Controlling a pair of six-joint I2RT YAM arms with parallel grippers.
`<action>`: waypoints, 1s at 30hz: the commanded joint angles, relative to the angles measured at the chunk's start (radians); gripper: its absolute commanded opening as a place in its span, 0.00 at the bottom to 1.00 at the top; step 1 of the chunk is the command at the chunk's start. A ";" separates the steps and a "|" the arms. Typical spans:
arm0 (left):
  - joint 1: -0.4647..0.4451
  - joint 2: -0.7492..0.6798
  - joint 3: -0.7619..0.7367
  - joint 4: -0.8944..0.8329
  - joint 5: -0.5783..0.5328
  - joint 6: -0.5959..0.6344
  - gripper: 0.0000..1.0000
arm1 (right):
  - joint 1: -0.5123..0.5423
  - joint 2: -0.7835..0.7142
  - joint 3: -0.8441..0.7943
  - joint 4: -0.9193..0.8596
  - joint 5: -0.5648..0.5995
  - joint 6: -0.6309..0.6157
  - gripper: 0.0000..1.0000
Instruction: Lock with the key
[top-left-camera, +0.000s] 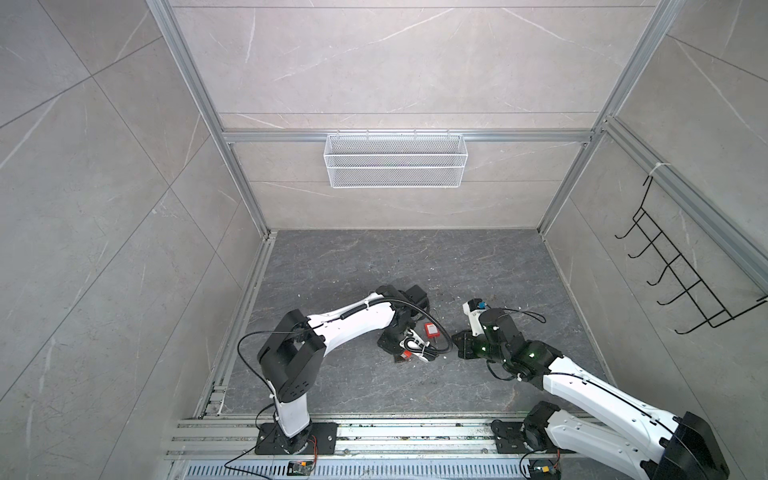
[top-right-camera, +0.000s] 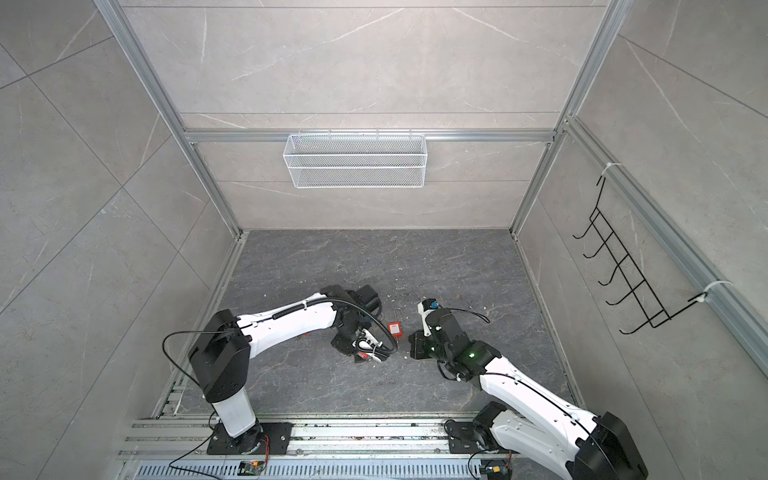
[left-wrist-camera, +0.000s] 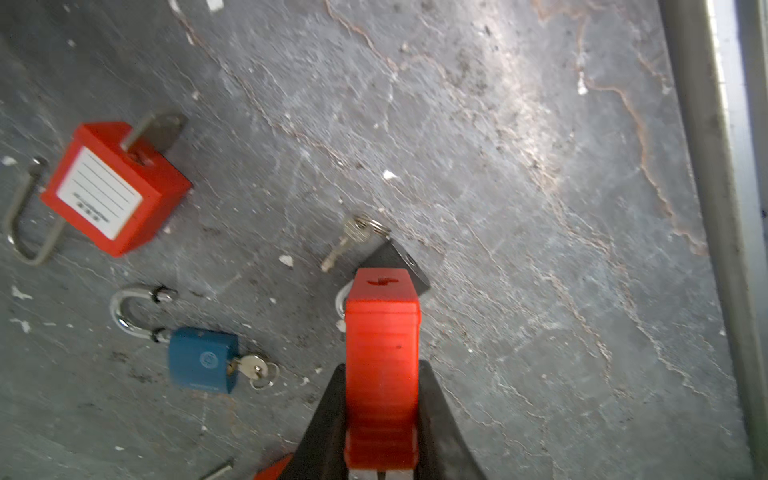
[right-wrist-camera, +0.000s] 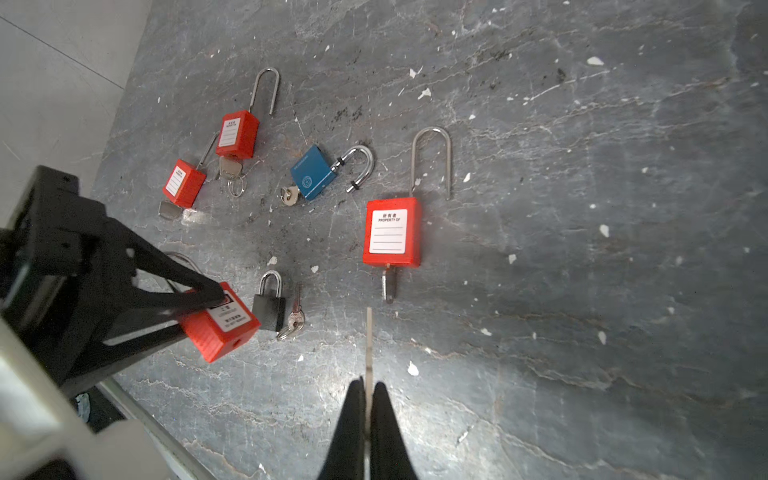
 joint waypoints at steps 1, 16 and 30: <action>-0.023 0.045 0.069 -0.027 -0.020 0.037 0.00 | 0.005 -0.024 -0.038 -0.039 0.030 0.033 0.00; -0.096 0.182 0.156 -0.046 -0.098 0.129 0.00 | 0.003 -0.076 -0.077 -0.045 0.055 0.058 0.00; -0.104 0.266 0.228 -0.075 -0.025 0.185 0.13 | 0.003 -0.087 -0.096 -0.046 0.032 0.071 0.00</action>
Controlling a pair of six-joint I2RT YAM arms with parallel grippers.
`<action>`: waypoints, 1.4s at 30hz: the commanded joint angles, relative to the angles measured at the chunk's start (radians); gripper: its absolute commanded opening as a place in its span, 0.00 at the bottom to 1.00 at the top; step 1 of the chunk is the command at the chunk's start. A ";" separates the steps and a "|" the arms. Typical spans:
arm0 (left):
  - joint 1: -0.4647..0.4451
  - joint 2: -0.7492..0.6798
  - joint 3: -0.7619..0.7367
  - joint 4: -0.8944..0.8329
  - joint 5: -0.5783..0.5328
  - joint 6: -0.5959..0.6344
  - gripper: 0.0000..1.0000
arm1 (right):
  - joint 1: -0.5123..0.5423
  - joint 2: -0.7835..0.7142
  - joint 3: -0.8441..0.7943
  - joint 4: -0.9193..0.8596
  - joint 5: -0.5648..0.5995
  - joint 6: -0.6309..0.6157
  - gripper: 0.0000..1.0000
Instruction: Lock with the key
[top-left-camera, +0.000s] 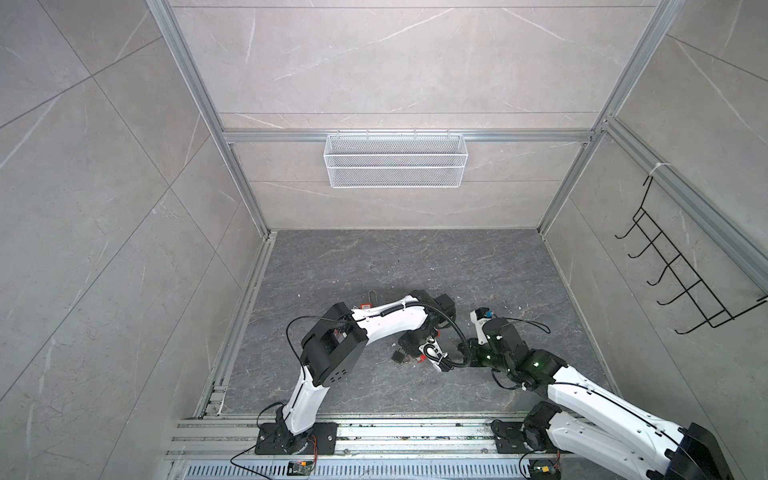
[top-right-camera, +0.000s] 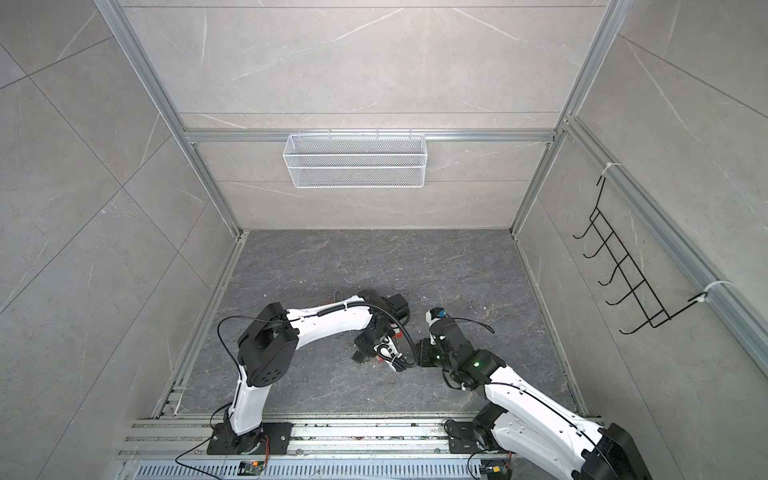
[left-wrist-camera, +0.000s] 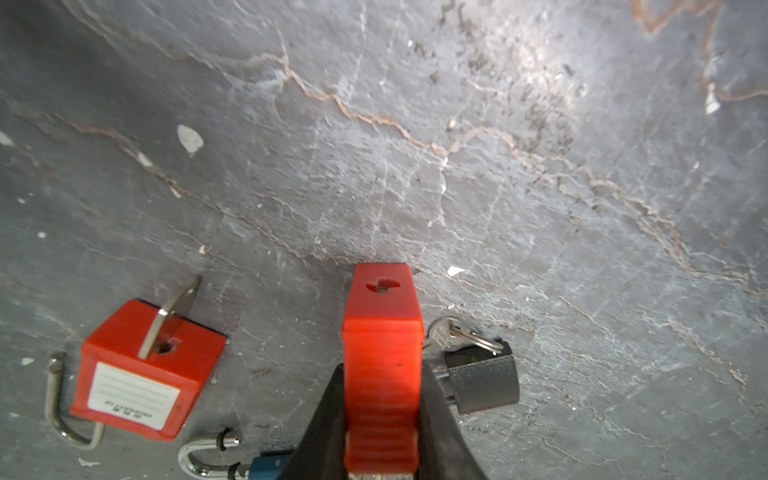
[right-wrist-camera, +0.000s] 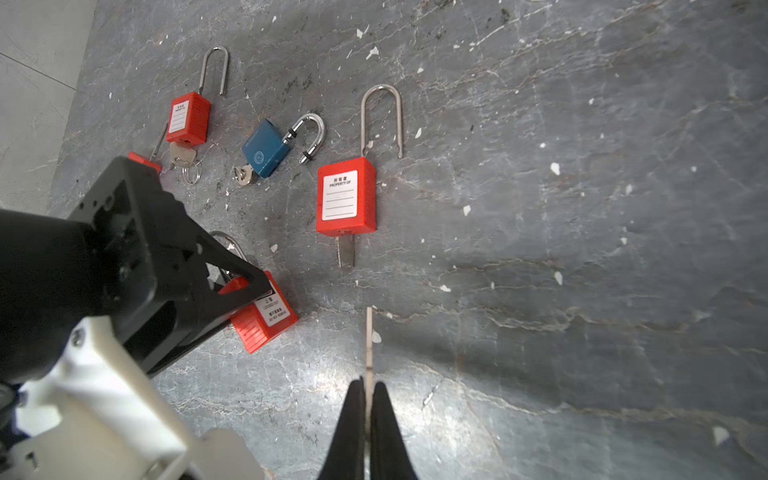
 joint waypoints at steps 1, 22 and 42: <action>-0.009 0.025 0.025 -0.030 0.038 0.031 0.14 | 0.002 -0.021 -0.013 -0.013 -0.010 0.016 0.00; 0.066 -0.201 -0.082 0.204 0.099 -0.151 0.45 | 0.003 0.200 -0.009 0.093 -0.170 -0.013 0.00; 0.242 -0.698 -0.631 0.512 0.287 -0.686 0.46 | 0.004 0.427 0.141 0.092 -0.130 -0.072 0.30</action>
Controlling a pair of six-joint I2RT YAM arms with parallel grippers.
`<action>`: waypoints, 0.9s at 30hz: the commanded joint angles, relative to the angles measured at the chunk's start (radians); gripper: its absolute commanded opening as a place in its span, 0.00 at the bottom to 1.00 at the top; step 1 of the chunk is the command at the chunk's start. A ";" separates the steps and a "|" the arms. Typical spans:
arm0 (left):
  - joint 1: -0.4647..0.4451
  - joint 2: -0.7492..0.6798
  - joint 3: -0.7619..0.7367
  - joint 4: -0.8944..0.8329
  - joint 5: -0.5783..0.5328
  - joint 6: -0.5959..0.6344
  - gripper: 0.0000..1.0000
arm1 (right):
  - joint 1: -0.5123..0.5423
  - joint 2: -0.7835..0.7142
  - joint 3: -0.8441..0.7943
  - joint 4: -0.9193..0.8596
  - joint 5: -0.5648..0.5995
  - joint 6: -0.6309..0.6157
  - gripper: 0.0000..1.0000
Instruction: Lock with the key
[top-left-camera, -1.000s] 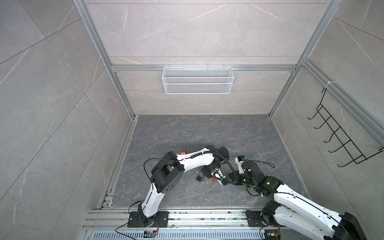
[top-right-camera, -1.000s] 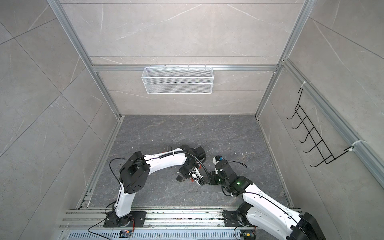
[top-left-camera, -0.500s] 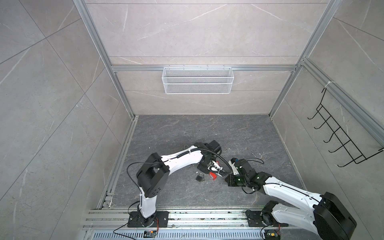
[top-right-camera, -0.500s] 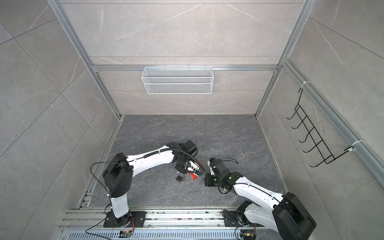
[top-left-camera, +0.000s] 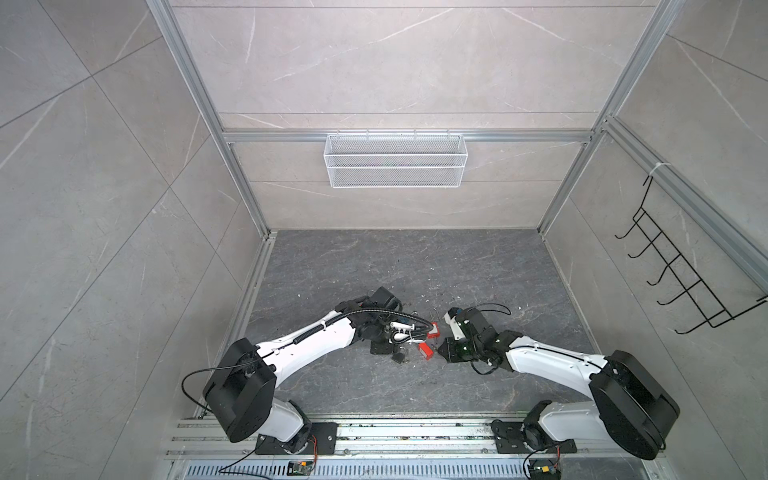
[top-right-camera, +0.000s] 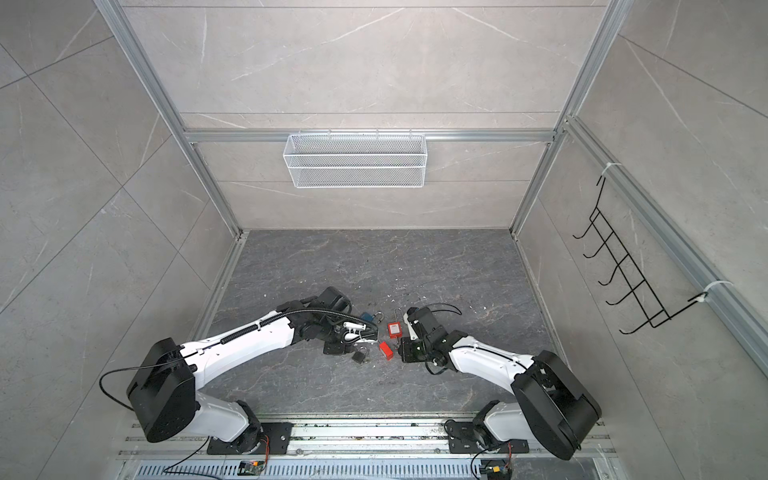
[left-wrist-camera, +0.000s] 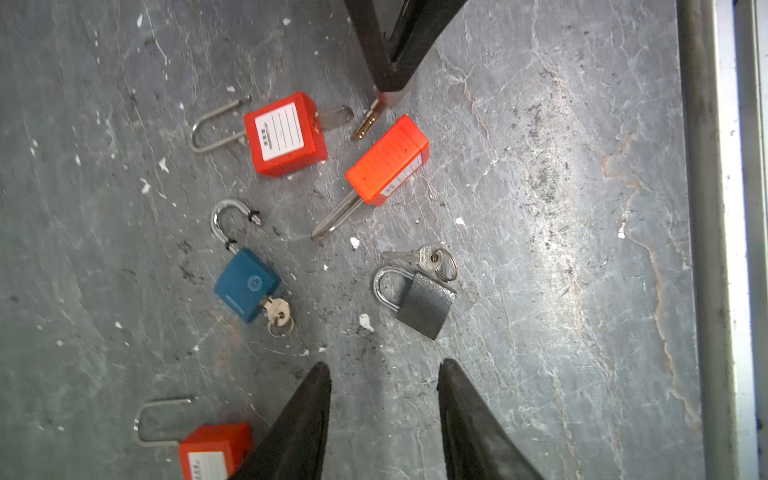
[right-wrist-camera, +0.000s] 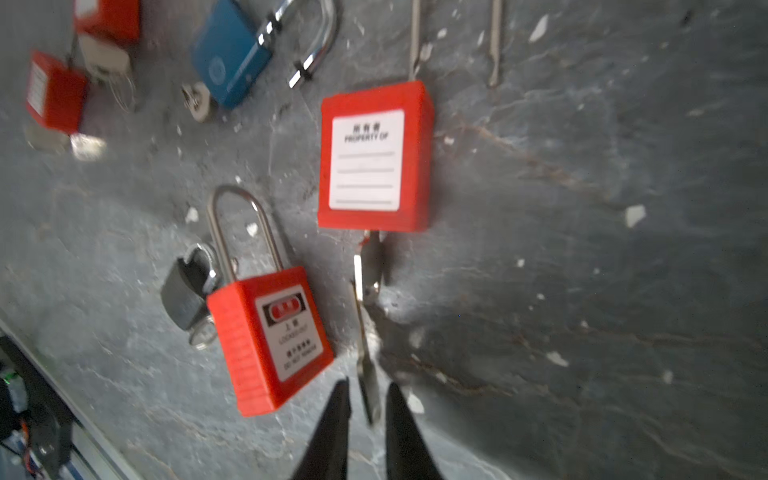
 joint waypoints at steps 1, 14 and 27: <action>0.021 -0.082 -0.021 0.071 0.058 -0.116 0.46 | 0.004 -0.055 0.045 -0.078 0.041 -0.007 0.33; 0.143 -0.212 -0.060 0.126 0.080 -0.356 0.46 | 0.113 0.004 0.249 -0.315 0.076 -0.192 0.47; 0.205 -0.214 -0.116 0.143 0.102 -0.466 0.46 | 0.174 0.262 0.430 -0.409 0.181 -0.297 0.54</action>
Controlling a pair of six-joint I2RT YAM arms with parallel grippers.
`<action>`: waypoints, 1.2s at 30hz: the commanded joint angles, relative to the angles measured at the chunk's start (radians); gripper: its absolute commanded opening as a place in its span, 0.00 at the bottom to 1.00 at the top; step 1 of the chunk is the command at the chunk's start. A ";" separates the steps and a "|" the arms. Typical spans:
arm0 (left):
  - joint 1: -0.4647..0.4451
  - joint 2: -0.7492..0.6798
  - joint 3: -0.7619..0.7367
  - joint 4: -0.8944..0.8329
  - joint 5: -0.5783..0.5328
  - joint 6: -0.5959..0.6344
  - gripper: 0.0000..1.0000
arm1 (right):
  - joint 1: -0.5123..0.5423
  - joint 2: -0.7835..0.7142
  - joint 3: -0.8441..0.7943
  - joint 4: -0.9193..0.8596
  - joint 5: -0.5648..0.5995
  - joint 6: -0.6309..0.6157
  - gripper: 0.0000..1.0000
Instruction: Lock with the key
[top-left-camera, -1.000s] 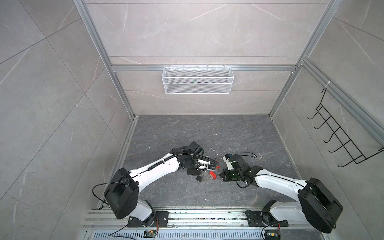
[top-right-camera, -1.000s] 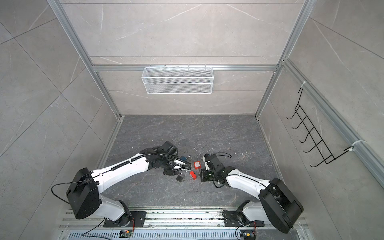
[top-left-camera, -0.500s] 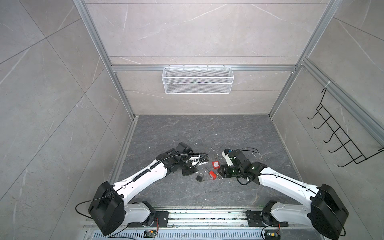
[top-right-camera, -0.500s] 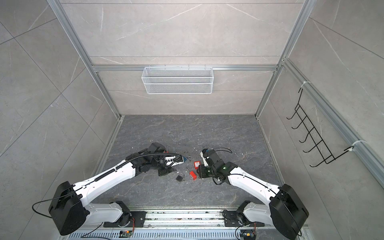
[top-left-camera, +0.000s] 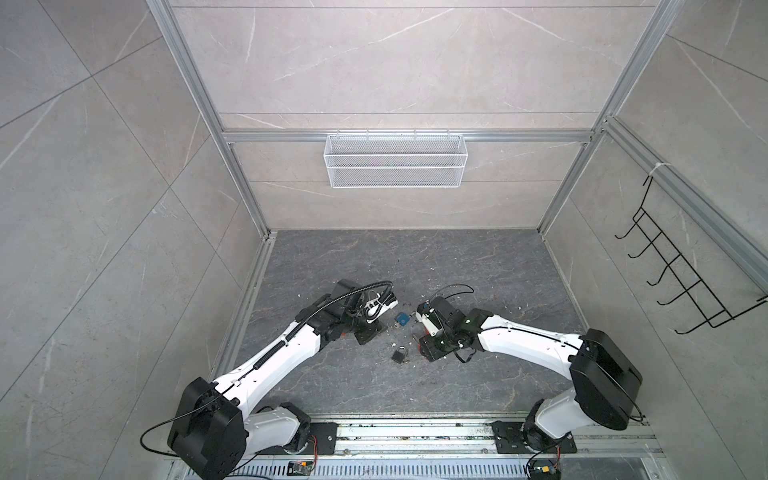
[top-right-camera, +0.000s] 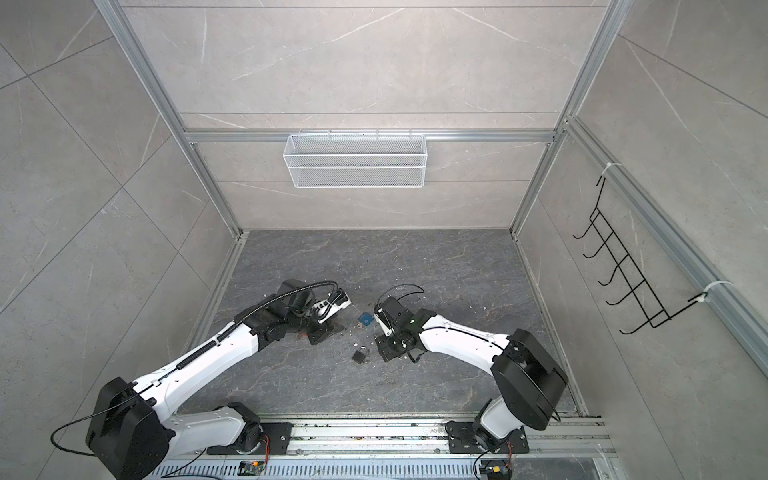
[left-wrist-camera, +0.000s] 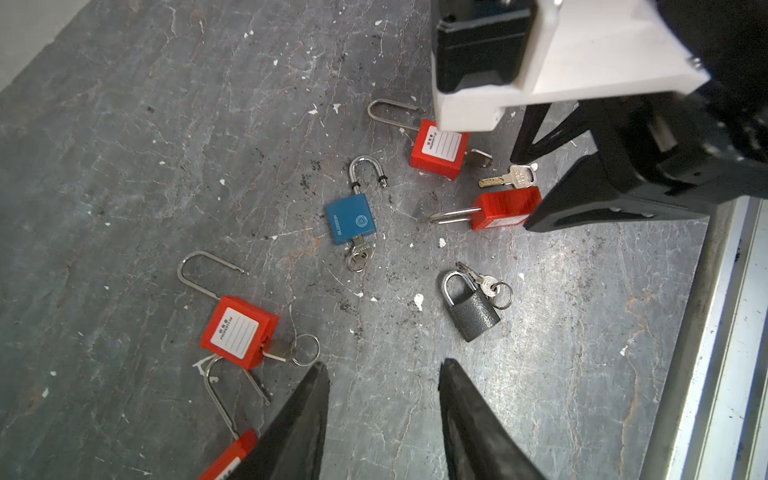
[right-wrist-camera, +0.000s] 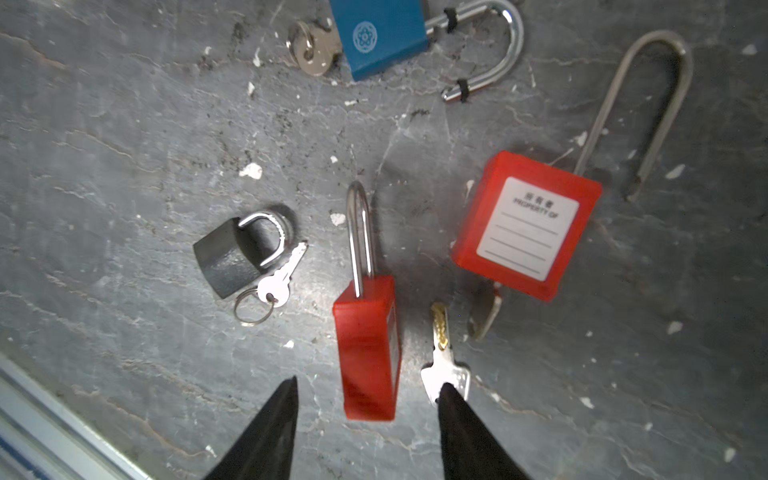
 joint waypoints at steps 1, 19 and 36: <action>0.001 -0.002 -0.010 0.020 0.028 -0.046 0.46 | 0.006 0.050 0.045 -0.047 0.046 -0.046 0.52; 0.000 -0.008 -0.032 0.032 0.025 -0.078 0.46 | 0.004 0.020 0.007 0.003 -0.179 0.046 0.14; 0.001 -0.042 -0.056 0.039 0.044 -0.124 0.46 | -0.068 0.026 -0.140 0.177 -0.230 0.149 0.38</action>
